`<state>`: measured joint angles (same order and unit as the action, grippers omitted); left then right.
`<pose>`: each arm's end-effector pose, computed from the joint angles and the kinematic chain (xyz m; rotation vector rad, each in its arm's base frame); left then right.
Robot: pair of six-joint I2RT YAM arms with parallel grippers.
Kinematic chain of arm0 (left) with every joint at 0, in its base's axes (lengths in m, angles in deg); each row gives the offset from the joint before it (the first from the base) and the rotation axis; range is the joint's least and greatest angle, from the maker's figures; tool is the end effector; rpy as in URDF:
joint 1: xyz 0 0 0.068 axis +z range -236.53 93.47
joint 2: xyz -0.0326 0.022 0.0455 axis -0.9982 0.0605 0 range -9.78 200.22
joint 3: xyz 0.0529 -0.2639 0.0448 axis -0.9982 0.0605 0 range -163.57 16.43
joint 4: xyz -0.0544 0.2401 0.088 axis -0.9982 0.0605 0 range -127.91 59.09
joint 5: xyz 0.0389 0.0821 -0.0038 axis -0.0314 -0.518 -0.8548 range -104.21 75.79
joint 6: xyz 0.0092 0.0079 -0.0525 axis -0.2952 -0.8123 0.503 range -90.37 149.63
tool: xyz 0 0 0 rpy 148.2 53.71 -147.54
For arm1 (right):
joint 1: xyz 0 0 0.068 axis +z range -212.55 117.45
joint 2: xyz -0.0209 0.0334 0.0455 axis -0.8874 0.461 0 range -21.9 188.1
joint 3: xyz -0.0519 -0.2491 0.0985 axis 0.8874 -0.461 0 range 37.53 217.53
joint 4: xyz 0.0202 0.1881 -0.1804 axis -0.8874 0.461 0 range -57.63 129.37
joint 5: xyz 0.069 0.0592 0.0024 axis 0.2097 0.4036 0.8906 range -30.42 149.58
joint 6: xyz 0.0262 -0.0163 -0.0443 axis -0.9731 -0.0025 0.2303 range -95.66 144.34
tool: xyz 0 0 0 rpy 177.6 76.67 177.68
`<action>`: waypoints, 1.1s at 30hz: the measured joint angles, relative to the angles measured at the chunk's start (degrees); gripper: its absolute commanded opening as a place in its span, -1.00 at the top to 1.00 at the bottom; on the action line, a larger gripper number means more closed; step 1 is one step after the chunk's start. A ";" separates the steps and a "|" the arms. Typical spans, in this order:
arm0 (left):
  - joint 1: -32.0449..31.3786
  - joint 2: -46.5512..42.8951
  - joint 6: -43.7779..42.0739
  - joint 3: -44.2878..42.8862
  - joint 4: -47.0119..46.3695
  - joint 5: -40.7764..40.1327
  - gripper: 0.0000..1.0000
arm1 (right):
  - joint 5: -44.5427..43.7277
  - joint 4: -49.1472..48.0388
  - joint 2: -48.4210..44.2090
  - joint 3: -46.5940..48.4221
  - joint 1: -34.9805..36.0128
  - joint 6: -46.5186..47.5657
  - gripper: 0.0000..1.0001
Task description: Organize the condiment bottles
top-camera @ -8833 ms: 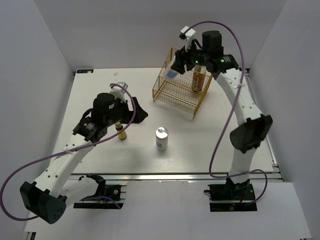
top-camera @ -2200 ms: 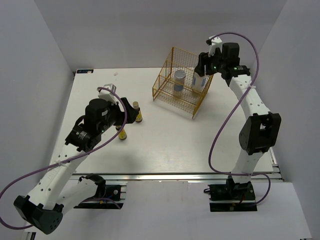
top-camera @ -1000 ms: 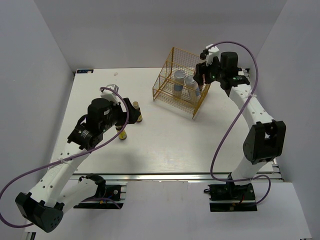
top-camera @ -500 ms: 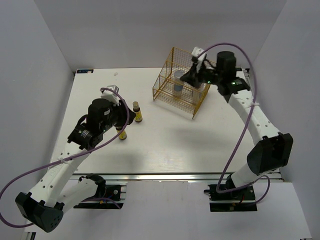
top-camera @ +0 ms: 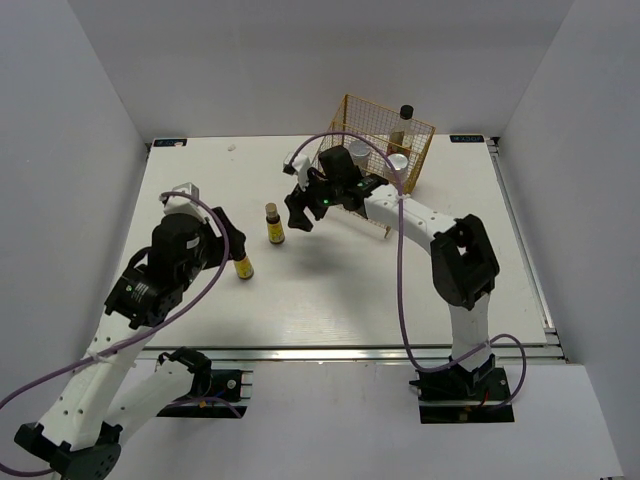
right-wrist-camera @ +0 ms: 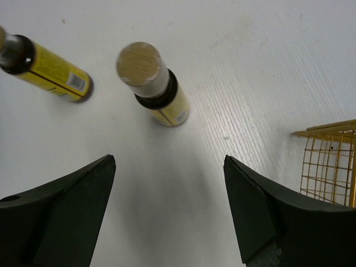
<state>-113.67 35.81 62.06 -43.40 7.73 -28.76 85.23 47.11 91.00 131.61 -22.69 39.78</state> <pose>0.1380 -0.0606 0.3640 -0.2488 2.1048 -0.3551 0.3451 0.3082 0.2758 -1.2384 1.7943 0.7270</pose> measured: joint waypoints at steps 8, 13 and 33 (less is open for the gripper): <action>0.00 -0.92 3.10 1.16 4.79 -2.03 -0.65 | -4.52 -0.37 6.23 5.99 1.73 -3.06 -0.74; 0.00 -0.20 3.56 1.64 6.10 -2.16 -0.65 | -4.39 -1.86 9.70 11.10 2.97 -4.46 -0.74; 0.00 -0.15 4.09 3.45 6.60 -2.19 -0.65 | -2.08 -5.70 14.23 14.58 3.45 -5.64 0.70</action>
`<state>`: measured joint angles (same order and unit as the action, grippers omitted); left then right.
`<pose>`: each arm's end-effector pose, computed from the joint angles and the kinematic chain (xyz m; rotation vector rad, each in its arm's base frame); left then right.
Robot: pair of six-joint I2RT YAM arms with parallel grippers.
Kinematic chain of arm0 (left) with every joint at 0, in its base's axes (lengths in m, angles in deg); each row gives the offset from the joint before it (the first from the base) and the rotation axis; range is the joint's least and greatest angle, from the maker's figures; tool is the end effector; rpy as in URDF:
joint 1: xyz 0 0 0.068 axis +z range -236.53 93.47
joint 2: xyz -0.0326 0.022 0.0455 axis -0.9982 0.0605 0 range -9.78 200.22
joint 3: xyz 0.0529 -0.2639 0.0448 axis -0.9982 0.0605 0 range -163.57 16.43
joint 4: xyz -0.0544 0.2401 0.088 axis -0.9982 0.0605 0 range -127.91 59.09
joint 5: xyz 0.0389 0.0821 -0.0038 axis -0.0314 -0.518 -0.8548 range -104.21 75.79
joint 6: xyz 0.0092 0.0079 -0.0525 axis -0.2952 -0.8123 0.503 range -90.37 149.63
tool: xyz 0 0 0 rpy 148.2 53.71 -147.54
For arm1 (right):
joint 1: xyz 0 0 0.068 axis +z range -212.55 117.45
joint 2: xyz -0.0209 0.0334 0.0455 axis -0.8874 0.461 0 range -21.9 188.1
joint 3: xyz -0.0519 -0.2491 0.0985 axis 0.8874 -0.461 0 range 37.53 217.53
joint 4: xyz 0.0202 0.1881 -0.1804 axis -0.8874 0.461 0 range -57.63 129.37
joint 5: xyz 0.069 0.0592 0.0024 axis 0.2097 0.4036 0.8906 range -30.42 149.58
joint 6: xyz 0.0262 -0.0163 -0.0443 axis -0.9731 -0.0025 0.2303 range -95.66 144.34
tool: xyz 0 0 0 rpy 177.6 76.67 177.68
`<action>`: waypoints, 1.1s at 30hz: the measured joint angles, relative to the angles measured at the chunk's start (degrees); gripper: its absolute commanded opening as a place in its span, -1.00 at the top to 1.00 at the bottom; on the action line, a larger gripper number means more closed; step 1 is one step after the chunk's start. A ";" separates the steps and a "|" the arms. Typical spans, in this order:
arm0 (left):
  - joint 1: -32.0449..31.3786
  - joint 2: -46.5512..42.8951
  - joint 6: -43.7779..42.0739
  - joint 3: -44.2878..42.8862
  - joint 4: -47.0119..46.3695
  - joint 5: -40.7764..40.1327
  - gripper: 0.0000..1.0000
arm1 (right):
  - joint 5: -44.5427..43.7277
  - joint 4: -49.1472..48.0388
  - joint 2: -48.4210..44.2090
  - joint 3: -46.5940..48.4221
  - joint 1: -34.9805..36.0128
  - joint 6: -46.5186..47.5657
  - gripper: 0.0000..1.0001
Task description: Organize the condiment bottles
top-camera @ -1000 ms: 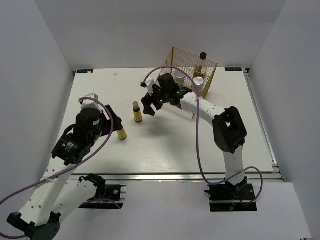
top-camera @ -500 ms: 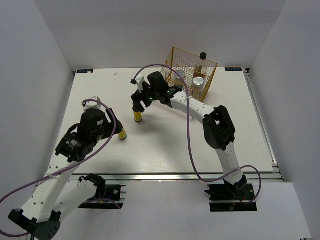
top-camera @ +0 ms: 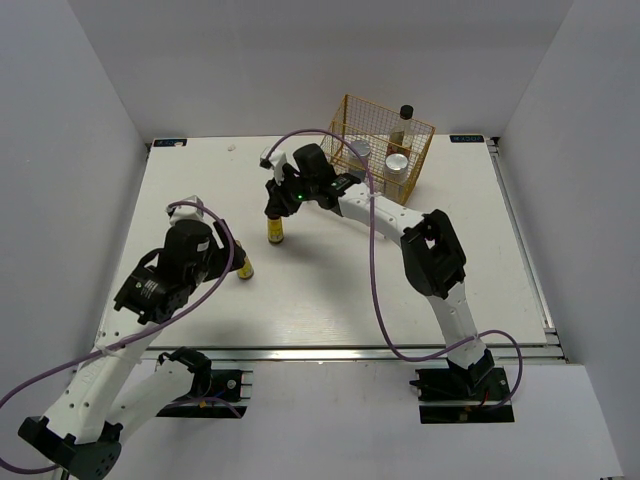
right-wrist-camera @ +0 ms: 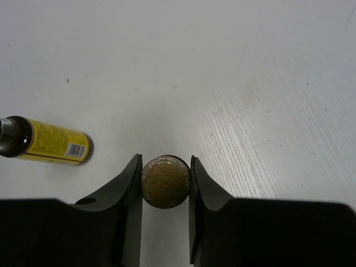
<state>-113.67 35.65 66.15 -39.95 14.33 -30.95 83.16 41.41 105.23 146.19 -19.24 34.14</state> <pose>0.1337 -0.0569 0.3357 -0.3352 2.2428 -0.2574 0.3725 0.3707 0.2540 -1.1669 1.7450 0.7803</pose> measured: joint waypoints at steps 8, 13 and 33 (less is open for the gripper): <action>0.00 -0.11 -0.04 1.68 -1.14 -0.46 -0.66 | 3.10 2.60 -1.22 0.02 -1.33 0.15 1.00; 0.00 -0.22 -0.52 3.56 -3.26 -0.61 -0.67 | 6.73 6.56 -9.73 -1.90 -6.91 -2.23 1.00; 0.00 2.86 -4.79 6.34 -10.84 -0.24 -0.68 | 6.38 10.71 -30.40 -13.92 -26.86 -2.60 1.00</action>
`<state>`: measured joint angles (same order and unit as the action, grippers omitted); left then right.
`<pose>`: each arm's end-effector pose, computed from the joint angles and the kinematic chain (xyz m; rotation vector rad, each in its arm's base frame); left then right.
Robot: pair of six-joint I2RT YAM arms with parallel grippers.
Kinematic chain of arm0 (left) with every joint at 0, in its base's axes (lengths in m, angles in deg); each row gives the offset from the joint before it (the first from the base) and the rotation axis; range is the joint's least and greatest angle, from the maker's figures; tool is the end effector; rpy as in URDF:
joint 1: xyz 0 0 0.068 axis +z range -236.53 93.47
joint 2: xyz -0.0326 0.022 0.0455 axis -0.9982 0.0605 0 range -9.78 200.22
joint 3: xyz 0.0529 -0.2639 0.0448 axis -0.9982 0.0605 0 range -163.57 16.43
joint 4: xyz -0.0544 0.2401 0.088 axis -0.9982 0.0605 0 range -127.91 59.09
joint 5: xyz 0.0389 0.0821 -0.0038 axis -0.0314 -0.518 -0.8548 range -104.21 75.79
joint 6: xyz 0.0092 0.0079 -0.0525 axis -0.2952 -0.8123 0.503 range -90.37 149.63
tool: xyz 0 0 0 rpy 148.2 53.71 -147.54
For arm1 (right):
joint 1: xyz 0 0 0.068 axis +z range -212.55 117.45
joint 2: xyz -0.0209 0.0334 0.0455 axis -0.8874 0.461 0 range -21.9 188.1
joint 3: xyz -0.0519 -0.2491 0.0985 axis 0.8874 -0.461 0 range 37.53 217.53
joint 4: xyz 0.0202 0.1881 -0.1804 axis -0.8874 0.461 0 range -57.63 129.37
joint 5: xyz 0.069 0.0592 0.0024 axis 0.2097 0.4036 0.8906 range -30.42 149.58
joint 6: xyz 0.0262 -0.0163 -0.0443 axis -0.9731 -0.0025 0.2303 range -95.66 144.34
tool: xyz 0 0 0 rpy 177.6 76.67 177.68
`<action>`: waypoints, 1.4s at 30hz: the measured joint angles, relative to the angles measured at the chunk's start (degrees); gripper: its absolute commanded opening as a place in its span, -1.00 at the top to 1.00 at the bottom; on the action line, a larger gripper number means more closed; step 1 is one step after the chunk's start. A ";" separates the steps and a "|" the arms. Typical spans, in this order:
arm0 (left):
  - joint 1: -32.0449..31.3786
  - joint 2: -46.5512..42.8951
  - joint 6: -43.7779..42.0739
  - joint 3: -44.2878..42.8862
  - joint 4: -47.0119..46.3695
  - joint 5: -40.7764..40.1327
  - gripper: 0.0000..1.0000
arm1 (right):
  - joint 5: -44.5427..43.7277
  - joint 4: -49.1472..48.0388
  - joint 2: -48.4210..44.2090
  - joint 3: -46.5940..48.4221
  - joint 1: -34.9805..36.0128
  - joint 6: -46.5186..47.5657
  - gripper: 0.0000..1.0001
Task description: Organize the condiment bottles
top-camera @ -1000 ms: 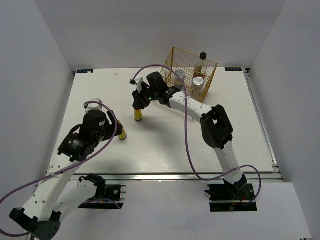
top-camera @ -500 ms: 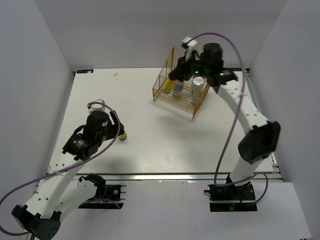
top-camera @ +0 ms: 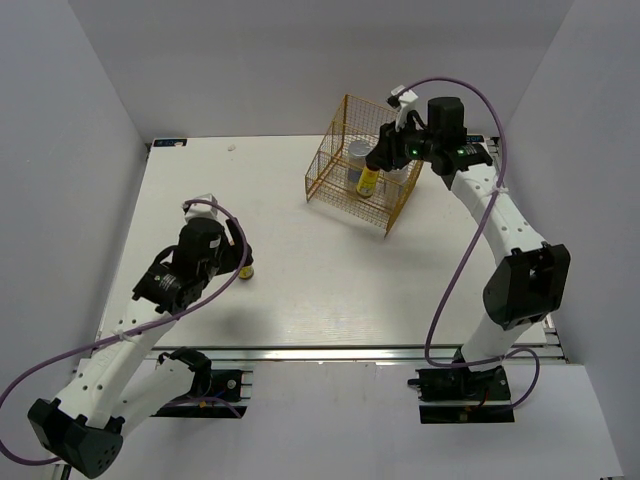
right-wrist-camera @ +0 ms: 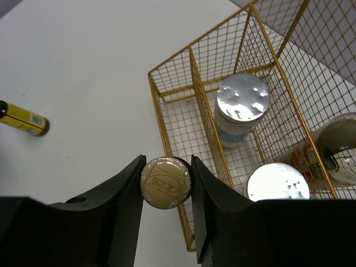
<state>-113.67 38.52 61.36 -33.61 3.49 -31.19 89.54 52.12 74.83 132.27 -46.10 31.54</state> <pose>0.1565 -0.0685 0.3091 -0.2457 2.2233 -0.2253 0.3741 0.1290 0.3883 -0.7322 1.8029 0.6151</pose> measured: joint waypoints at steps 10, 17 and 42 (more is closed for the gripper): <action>0.00 -0.22 -0.13 0.96 -0.85 0.02 -0.68 | -3.98 -0.24 4.59 -0.04 -0.57 3.61 1.00; 0.00 -0.39 0.02 2.03 -1.51 0.00 -0.68 | -5.97 -2.27 5.60 -2.54 -0.55 5.20 1.00; 0.00 2.75 -1.09 3.41 -4.66 -2.08 -0.73 | -9.27 -6.32 5.64 -9.90 0.98 9.03 -0.40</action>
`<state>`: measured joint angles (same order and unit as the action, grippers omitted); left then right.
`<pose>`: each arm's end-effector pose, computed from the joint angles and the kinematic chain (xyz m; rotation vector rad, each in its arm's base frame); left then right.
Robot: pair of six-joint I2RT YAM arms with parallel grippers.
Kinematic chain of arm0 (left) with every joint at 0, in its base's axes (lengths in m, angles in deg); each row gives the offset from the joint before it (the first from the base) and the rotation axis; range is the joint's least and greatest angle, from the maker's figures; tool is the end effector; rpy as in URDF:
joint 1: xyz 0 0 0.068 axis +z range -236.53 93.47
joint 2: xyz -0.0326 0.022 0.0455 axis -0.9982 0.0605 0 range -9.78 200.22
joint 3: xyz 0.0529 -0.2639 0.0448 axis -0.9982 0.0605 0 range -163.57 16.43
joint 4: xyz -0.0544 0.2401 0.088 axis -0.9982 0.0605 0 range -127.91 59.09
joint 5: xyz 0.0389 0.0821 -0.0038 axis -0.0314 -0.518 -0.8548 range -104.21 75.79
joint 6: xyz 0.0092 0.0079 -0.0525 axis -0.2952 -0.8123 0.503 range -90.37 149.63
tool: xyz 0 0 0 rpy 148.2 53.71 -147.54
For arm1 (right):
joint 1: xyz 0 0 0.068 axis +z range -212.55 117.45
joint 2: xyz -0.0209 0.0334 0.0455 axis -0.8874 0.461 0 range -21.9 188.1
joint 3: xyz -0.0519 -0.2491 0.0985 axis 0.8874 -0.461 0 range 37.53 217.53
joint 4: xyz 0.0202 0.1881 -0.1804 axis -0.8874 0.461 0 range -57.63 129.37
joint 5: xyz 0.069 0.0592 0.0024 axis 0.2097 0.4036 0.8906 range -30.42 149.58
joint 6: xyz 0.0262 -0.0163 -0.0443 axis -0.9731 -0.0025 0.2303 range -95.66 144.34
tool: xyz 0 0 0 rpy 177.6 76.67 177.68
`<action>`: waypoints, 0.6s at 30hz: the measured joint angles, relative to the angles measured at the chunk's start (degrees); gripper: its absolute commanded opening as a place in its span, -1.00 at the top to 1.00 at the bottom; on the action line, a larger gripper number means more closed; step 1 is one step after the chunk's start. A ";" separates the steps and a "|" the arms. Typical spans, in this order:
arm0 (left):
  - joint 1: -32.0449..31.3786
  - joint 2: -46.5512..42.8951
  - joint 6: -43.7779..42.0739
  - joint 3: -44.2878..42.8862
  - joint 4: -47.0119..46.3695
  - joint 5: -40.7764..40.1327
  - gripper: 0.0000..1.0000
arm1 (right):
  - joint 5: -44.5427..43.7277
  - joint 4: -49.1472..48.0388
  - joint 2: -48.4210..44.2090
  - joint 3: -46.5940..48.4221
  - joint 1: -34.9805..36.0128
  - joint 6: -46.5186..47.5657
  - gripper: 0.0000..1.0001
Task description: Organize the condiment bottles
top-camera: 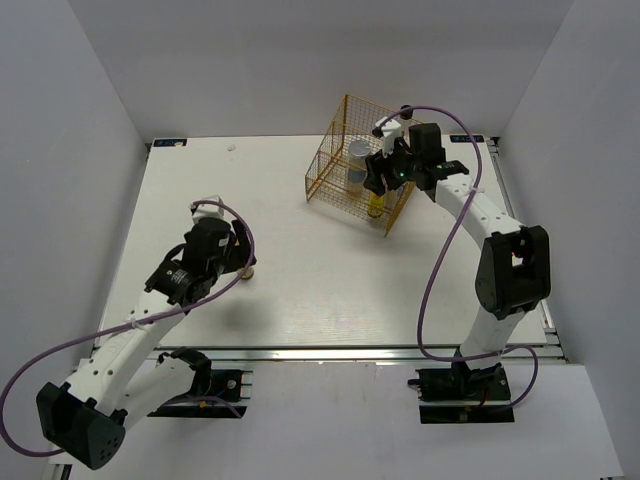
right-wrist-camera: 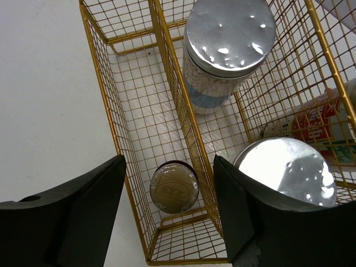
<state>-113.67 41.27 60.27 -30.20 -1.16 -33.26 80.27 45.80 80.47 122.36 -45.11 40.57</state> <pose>0.1689 -0.0735 0.2889 -0.2390 2.2347 -0.1623 0.3972 0.1380 0.2995 -0.8103 1.9340 0.3930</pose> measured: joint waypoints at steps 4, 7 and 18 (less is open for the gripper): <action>0.00 2.43 -0.20 -0.11 0.11 -1.62 -0.73 | 0.00 0.68 -1.64 0.00 0.00 0.50 -0.41; 0.00 4.50 -0.20 -0.35 0.17 -3.06 -0.73 | 0.09 1.57 -5.29 0.00 -0.02 0.70 -0.42; 0.00 12.48 -0.79 -2.25 -1.55 -5.97 -0.57 | 0.90 1.27 -19.08 -0.17 -0.02 0.74 -0.43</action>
<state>-113.67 53.75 59.48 -32.45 -2.71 -39.23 81.17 47.07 61.39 122.19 -45.14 41.31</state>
